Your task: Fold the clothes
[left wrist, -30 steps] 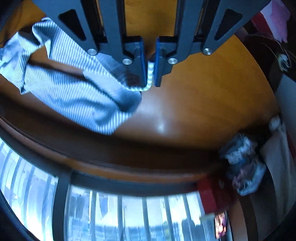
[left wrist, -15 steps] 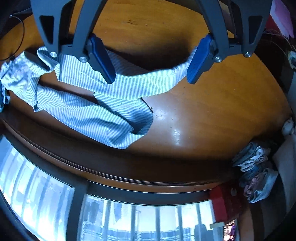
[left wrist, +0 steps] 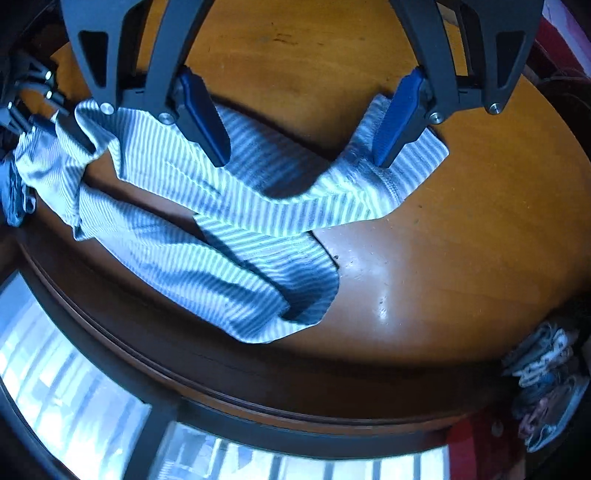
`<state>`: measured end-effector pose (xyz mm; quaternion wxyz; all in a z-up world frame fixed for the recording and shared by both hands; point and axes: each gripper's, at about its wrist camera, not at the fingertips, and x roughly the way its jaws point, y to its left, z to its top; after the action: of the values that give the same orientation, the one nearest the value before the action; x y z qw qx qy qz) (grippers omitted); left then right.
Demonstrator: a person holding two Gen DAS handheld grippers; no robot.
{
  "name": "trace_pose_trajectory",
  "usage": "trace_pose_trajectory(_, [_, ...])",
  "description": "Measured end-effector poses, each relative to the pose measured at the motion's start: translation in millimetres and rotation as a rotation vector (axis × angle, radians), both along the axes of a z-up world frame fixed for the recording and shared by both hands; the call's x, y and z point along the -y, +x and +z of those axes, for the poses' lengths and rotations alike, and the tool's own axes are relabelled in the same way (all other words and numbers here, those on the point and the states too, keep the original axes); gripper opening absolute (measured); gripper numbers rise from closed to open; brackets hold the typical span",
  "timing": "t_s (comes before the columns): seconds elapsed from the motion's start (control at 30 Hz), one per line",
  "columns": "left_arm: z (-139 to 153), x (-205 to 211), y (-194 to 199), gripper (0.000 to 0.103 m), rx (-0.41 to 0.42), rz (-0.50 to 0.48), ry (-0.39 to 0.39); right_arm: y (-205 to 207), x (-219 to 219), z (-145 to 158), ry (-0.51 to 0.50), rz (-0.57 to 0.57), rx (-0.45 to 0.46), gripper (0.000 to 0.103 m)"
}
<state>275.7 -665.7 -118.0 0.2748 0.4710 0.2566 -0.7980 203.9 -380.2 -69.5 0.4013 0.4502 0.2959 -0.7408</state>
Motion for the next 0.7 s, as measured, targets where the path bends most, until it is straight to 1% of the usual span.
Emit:
trace_pose_trajectory(0.07, [0.5,1.4,0.1,0.078,-0.011,-0.001,0.038,1.2,-1.2,0.7,0.003,-0.007,0.003,0.044])
trace_pose_trajectory(0.13, [4.9,-2.2,0.4,0.078,-0.040,-0.022,0.083,0.8,-2.3,0.7,0.002,-0.019,0.009,0.044])
trace_pose_trajectory(0.2, [8.5,-8.9,-6.0,0.078,-0.050,-0.054,0.116,0.0,-3.7,-1.3,0.000,-0.033,0.020,0.044])
trace_pose_trajectory(0.27, [8.1,-17.5,-18.6,0.079,-0.043,-0.090,0.149,-0.9,-5.0,-3.2,-0.001,-0.048,0.031,0.044])
trace_pose_trajectory(0.33, [1.2,-24.6,-31.4,0.079,-0.014,-0.104,0.160,-1.8,-5.6,-4.0,-0.002,-0.056,0.033,0.044])
trace_pose_trajectory(0.47, [-21.9,-37.4,-55.5,0.079,0.142,-0.106,0.090,-1.8,-5.7,-5.0,0.004,-0.062,0.024,0.044])
trace_pose_trajectory(0.57, [-30.7,-40.7,-59.2,0.081,0.185,-0.093,0.062,-0.8,-6.0,-6.5,0.012,-0.060,0.017,0.044])
trace_pose_trajectory(0.63, [-29.5,-41.3,-61.5,0.081,0.183,-0.084,0.044,-1.9,-5.9,-9.3,0.013,-0.060,0.023,0.044])
trace_pose_trajectory(0.67, [-28.5,-41.2,-62.0,0.079,0.176,-0.076,0.032,-2.6,-5.6,-10.9,0.014,-0.060,0.025,0.044])
trace_pose_trajectory(0.7, [-26.7,-41.1,-62.3,0.061,0.169,-0.069,0.005,-3.4,-5.3,-12.4,0.014,-0.061,0.026,0.041])
